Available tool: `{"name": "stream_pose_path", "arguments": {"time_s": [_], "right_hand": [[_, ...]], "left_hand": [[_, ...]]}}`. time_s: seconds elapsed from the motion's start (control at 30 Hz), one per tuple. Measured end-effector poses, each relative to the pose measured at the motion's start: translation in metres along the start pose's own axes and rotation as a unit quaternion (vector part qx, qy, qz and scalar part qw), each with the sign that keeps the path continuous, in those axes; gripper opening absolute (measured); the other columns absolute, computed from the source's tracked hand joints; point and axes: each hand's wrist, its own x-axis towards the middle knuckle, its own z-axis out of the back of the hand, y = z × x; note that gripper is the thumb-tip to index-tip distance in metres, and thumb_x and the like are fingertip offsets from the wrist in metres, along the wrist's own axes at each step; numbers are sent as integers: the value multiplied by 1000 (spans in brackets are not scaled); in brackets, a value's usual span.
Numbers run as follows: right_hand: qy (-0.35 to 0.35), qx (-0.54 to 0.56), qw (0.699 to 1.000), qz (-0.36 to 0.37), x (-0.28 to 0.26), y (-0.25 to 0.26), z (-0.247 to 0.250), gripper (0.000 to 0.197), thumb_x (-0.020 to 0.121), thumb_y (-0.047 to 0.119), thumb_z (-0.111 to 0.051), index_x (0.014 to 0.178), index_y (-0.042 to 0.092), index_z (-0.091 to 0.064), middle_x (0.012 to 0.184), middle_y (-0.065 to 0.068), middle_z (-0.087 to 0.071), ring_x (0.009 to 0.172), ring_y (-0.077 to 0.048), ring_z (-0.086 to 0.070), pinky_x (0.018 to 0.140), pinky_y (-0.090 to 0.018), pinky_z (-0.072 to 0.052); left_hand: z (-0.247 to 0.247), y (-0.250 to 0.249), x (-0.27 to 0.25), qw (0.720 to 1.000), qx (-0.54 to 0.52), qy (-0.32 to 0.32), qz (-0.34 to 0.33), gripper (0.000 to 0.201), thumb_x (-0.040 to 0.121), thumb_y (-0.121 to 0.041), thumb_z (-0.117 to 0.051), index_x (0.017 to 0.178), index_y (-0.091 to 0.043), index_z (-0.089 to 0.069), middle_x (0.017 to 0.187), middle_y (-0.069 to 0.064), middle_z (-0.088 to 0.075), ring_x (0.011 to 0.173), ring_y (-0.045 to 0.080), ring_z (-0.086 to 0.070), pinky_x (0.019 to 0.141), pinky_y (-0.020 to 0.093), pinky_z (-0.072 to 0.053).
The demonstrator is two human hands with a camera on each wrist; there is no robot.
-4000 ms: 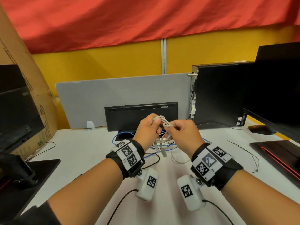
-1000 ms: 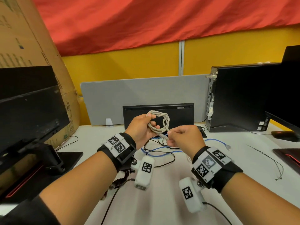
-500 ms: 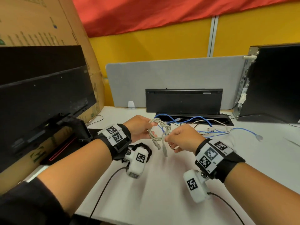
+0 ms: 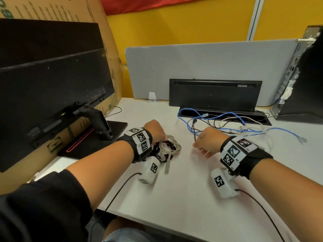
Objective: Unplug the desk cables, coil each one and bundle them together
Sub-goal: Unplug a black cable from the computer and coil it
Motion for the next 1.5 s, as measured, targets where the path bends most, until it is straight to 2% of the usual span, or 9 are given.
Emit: {"name": "stream_pose_path", "arguments": {"time_s": [0.13, 0.3, 0.57, 0.8, 0.97, 1.07, 1.17, 1.3, 1.5], "right_hand": [[-29, -214, 976, 29, 5, -17, 20, 28, 93, 26, -57, 112, 8, -65, 114, -8, -65, 101, -23, -63, 89, -32, -53], [-1, -303, 951, 60, 13, -41, 33, 37, 89, 25, -62, 126, 21, -58, 126, 1, -57, 115, -19, -54, 97, -30, -46], [10, -421, 904, 75, 22, -51, 29, 24, 93, 21, -57, 114, 13, -63, 113, -7, -63, 105, -22, -59, 89, -33, -53], [-76, -223, 939, 250, 10, -35, 68, 10, 88, 29, -67, 95, 25, -73, 86, 14, -56, 81, -12, -55, 75, -26, -42], [-141, -138, 919, 340, -6, -19, 116, 12, 89, 28, -66, 98, 31, -74, 86, 13, -71, 80, -1, -62, 75, -21, -48], [-155, -108, 916, 354, -14, -19, 141, 19, 94, 27, -60, 108, 35, -70, 93, 14, -71, 85, -1, -63, 77, -22, -50], [-187, -92, 915, 346, -20, -21, 160, 24, 96, 26, -57, 113, 37, -67, 78, 18, -67, 72, 0, -60, 69, -22, -49], [-249, -95, 912, 310, -27, -28, 188, 18, 96, 29, -55, 105, 24, -69, 66, 15, -57, 60, 3, -51, 60, -16, -37], [-293, -106, 916, 252, -38, -62, 232, 28, 94, 36, -57, 85, 14, -72, 64, -5, -60, 53, -11, -49, 55, -24, -41]], "left_hand": [[0, 5, 7, 998, 55, -9, -7, 32, 83, -24, -75, 107, -3, -71, 106, 13, -71, 100, 28, -67, 87, 37, -56], [0, 10, 16, 998, 49, -14, -21, 27, 80, -23, -77, 103, -8, -74, 107, 8, -70, 100, 23, -63, 87, 31, -52], [-5, -25, 15, 990, 89, -42, -103, 26, 87, -17, -63, 112, -13, -68, 120, 5, -63, 110, 23, -58, 91, 29, -46], [-16, -75, -2, 948, 28, 0, -317, 26, 90, -29, -66, 112, -17, -71, 117, 0, -67, 101, 14, -59, 85, 22, -42], [-3, -112, -3, 930, -116, 2, -349, 17, 93, -25, -63, 76, -21, -68, 65, -5, -68, 70, 14, -66, 70, 29, -51], [15, -131, 1, 920, -151, -22, -361, 18, 94, -23, -60, 78, -27, -67, 51, -14, -58, 57, 5, -63, 64, 27, -54], [31, -153, 2, 910, -131, -50, -390, 13, 94, -30, -60, 88, -29, -72, 65, -17, -66, 63, 2, -60, 66, 26, -51], [46, -176, 6, 907, -110, -75, -400, 18, 92, -33, -62, 89, -22, -76, 85, 15, -71, 73, 23, -59, 73, 33, -46], [72, -184, 16, 909, -103, -135, -381, 20, 94, -32, -59, 83, -24, -72, 56, -13, -54, 54, 6, -47, 56, 22, -36]]}}
